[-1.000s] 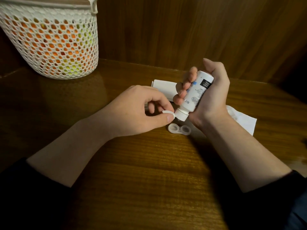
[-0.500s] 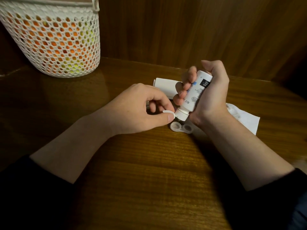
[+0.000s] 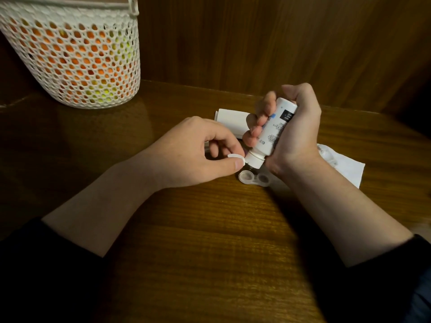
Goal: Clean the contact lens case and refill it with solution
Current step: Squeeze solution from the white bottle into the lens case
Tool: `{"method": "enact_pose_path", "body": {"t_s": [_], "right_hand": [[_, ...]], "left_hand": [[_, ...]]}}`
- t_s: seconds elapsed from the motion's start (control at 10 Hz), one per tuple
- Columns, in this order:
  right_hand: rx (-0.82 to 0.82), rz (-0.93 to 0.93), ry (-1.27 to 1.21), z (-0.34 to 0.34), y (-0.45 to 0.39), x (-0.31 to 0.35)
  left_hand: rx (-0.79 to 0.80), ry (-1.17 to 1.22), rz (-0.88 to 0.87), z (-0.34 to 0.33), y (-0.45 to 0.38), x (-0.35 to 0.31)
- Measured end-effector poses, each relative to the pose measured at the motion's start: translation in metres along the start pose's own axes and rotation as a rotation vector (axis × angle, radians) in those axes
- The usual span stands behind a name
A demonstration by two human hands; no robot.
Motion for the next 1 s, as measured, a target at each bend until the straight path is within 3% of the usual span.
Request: {"method": "enact_pose_path", "body": {"t_s": [1.0], "right_hand": [[-0.004,0.013,0.011,0.001,0.0003,0.0022]], "left_hand": [[-0.012,-0.03,-0.018,0.0013,0.0012,-0.0032]]}}
Point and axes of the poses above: each hand's wrist, its own y-axis away from the middle knuckle, its own z-axis out of the back of the hand, x = y × z, the point moved 6 cm from there along -y, towards the middle knuckle, and after that the axes turned 12 degrees about x, right-handed, at the moved point
